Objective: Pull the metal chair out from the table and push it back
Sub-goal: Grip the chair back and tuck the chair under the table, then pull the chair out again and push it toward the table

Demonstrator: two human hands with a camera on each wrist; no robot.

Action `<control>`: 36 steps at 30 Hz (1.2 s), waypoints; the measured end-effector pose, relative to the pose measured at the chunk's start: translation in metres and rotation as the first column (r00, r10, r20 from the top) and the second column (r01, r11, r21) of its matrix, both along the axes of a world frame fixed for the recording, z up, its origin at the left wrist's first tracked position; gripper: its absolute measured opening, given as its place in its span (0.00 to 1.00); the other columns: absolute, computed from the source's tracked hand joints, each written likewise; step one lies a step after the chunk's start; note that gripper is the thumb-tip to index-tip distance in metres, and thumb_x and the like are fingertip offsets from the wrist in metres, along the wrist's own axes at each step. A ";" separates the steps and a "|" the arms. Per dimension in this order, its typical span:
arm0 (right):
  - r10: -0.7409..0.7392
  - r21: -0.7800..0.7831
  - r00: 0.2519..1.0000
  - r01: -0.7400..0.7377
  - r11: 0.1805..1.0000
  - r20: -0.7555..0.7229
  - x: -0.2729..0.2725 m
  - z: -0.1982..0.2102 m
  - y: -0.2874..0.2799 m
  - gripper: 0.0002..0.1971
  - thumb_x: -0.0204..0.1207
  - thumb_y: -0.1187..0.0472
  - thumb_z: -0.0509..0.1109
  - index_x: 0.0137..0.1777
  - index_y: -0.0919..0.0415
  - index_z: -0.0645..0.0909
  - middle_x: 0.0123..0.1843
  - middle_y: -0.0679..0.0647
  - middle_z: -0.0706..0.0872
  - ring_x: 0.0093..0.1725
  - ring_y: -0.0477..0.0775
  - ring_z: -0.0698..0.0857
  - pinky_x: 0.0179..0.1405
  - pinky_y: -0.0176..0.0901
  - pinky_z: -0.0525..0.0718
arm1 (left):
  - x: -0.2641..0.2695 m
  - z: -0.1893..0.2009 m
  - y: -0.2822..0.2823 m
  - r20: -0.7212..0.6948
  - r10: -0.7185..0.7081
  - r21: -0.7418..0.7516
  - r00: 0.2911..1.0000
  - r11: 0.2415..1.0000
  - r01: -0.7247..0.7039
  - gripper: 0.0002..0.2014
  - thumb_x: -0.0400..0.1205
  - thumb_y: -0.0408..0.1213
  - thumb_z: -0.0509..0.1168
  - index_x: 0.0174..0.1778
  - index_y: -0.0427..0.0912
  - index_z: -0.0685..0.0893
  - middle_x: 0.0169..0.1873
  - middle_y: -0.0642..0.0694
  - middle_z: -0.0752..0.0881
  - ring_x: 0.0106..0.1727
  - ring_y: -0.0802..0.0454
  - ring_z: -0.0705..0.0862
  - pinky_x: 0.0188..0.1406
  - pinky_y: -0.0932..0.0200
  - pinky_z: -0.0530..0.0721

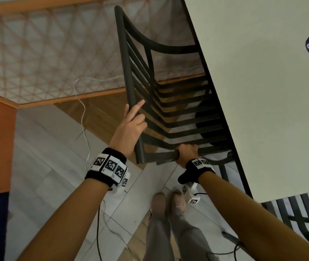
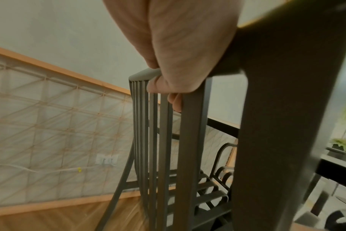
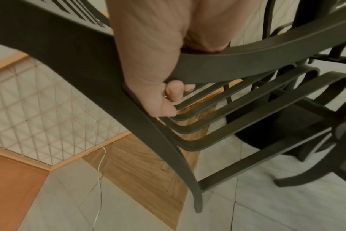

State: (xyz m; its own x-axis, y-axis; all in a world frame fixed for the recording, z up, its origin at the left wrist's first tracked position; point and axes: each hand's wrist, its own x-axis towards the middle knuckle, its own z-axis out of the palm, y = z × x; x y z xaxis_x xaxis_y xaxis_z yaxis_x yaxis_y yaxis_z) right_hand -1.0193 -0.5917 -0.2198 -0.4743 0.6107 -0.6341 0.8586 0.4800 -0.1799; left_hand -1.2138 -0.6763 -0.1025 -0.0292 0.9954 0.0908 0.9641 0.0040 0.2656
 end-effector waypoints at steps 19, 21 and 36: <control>-0.345 -0.120 0.842 0.325 0.938 -0.415 0.045 0.036 -0.052 0.30 0.71 0.65 0.73 0.72 0.56 0.69 0.75 0.58 0.72 0.69 0.61 0.77 0.66 0.53 0.79 | -0.014 0.011 0.001 -0.070 -0.019 -0.047 0.997 0.999 0.016 0.23 0.69 0.19 0.70 0.58 0.42 0.79 0.75 0.39 0.70 0.84 0.42 0.56 0.80 0.29 0.57; -0.348 -0.138 0.849 0.320 0.937 -0.397 0.066 0.048 -0.067 0.28 0.73 0.65 0.72 0.73 0.55 0.70 0.76 0.56 0.73 0.69 0.61 0.78 0.66 0.52 0.79 | -0.009 0.012 -0.009 -0.063 0.104 0.008 0.993 0.995 -0.104 0.32 0.68 0.18 0.70 0.68 0.41 0.73 0.80 0.38 0.63 0.83 0.39 0.57 0.79 0.30 0.62; -0.623 -0.088 0.726 0.628 0.773 -0.292 0.377 0.107 -0.071 0.08 0.74 0.65 0.67 0.49 0.57 0.86 0.43 0.55 0.85 0.49 0.58 0.86 0.49 0.45 0.83 | 0.243 -0.086 -0.154 0.366 0.692 -0.525 0.623 0.706 -0.476 0.29 0.71 0.15 0.65 0.69 0.34 0.71 0.64 0.29 0.79 0.63 0.32 0.79 0.64 0.39 0.77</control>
State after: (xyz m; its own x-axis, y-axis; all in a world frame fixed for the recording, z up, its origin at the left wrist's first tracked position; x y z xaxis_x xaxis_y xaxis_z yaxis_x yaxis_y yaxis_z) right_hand -0.6424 -0.6627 -0.1126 -0.1389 0.8432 -0.5194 0.8742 -0.1420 -0.4643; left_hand -0.9705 -0.8300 -0.1884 -0.5480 0.6963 -0.4636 0.4335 0.7104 0.5544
